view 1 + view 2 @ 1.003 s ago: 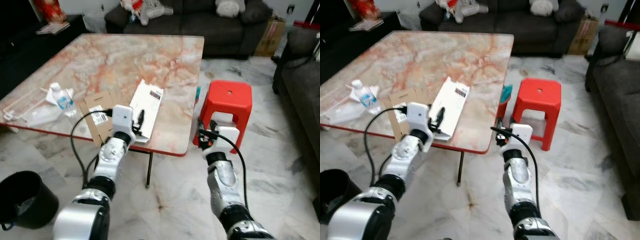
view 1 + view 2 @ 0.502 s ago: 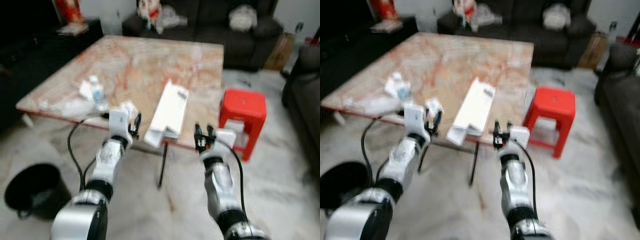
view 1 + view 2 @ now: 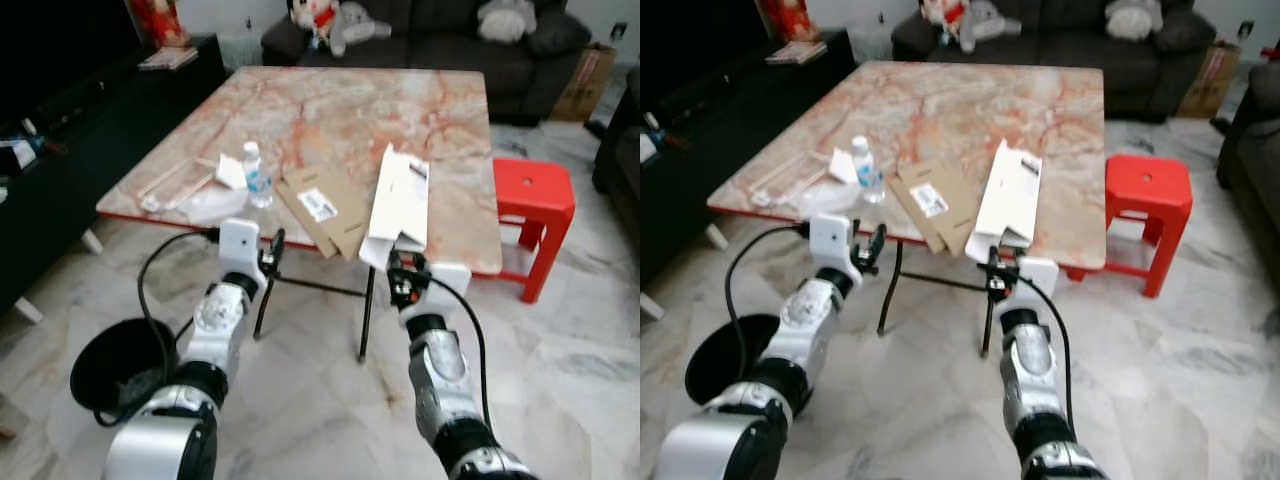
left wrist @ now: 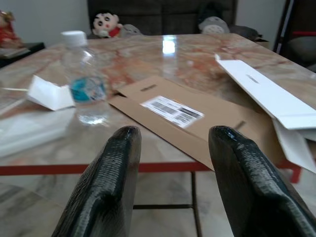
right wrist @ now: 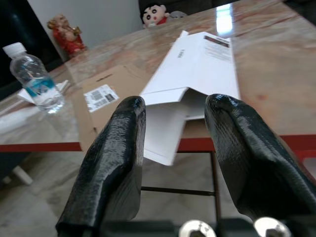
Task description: Picking trash to rubbish bin
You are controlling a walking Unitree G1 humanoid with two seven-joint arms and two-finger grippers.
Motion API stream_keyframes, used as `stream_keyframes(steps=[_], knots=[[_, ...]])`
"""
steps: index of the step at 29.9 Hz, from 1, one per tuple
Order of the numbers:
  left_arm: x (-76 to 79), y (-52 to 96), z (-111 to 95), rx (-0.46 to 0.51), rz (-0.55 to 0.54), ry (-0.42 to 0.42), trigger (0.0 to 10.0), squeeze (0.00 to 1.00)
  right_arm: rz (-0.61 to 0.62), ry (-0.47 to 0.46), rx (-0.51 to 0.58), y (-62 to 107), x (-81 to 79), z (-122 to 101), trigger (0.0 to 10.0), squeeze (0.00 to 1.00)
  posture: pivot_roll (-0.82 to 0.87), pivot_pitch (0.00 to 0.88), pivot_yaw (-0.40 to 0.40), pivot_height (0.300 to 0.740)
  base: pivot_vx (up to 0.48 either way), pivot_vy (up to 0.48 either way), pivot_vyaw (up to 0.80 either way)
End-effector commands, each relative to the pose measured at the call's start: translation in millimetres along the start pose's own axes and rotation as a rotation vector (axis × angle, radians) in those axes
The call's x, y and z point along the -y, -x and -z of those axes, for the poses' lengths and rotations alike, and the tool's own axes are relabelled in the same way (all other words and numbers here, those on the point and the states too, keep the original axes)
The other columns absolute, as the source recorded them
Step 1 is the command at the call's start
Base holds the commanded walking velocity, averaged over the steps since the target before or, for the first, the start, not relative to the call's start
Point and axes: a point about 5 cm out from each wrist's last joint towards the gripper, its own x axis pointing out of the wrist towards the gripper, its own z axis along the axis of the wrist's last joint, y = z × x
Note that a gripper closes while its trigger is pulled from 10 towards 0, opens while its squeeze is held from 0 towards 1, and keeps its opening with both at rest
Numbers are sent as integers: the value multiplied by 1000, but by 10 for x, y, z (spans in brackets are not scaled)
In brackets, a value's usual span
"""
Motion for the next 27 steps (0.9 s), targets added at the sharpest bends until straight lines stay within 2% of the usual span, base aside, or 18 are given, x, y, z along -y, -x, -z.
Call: stream_keyframes(steps=[1,5,9,22,27], knots=[[-32,-10,-36,9,2,-8,10000,0,3,-9,14,-12,-21,-24,10000,0,179,53,64,740,289,0,0],[-35,-6,-31,6,3,-5,10000,0,5,-12,11,-12,-25,-21,10000,0,178,54,66,740,308,0,0],[-21,14,-3,-3,11,-3,10000,0,10,-30,-1,-5,-30,0,10000,0,182,59,65,740,366,0,-705],[-30,18,-10,0,5,-1,10000,0,-13,-22,14,-27,-82,-25,10000,0,188,62,60,740,367,0,0],[-19,6,-21,3,5,1,10000,0,-31,11,8,-22,-89,-18,10000,0,186,61,58,740,367,0,0]])
